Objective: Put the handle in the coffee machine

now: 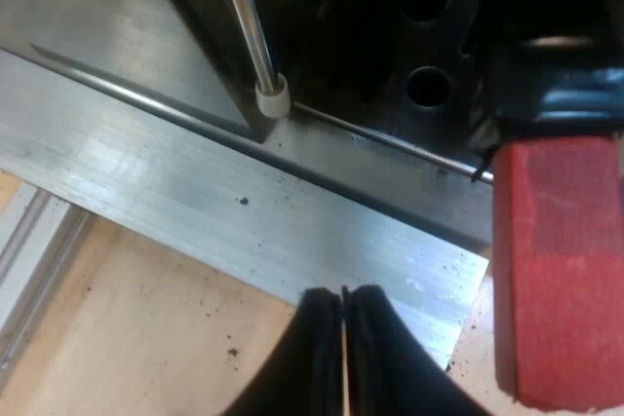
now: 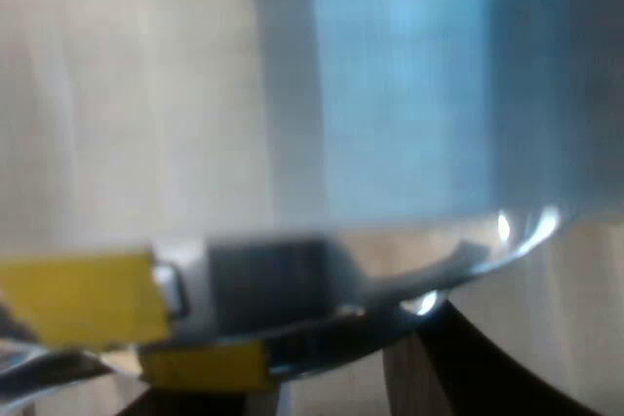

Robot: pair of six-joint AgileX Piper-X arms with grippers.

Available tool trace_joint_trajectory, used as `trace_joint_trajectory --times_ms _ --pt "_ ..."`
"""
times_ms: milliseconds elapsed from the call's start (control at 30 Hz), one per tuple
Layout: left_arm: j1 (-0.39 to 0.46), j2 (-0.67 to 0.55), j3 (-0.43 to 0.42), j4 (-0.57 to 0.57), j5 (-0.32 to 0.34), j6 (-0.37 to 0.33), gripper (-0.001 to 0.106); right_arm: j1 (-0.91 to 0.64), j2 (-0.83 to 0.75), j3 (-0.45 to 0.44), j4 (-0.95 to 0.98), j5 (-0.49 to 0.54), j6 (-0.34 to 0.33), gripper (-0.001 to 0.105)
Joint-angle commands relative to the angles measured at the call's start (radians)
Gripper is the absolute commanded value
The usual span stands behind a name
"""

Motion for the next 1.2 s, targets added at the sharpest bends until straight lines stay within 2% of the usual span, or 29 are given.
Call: trace_joint_trajectory --times_ms 33,133,233,367,467,767,833,867,1100,1200 --pt "-0.006 0.003 -0.004 0.042 -0.002 0.029 0.001 0.004 -0.049 -0.015 -0.117 0.004 0.004 0.029" --pt "-0.006 0.003 -0.004 0.081 0.006 0.074 0.001 0.004 -0.049 -0.015 -0.117 0.004 0.004 0.029" --pt "-0.006 0.003 -0.004 0.08 0.006 0.075 0.001 0.004 -0.049 -0.015 -0.117 0.004 0.004 0.029" --pt "-0.006 0.003 -0.004 0.08 0.049 0.075 0.001 0.004 -0.049 -0.015 -0.117 0.004 0.004 0.029" --pt "-0.006 0.003 -0.004 0.095 0.054 0.075 0.001 0.004 -0.049 -0.015 -0.117 0.004 0.004 0.029" --pt "-0.006 0.003 -0.004 0.224 0.066 0.174 0.001 0.004 -0.049 -0.015 -0.117 0.004 0.004 0.029" --pt "-0.006 0.001 -0.004 0.23 0.076 0.174 0.001 0.004 -0.049 -0.015 -0.117 0.004 0.004 0.029" --pt "-0.006 -0.003 -0.004 0.254 0.102 0.18 0.001 0.004 -0.049 -0.015 -0.117 0.004 0.004 0.029" --pt "-0.062 -0.011 -0.004 0.293 0.102 0.177 0.0 0.004 -0.049 -0.015 -0.117 0.004 0.004 0.029" --pt "-0.083 -0.015 -0.004 0.291 0.101 0.145 0.0 0.004 -0.049 -0.015 -0.117 0.004 0.004 0.029"
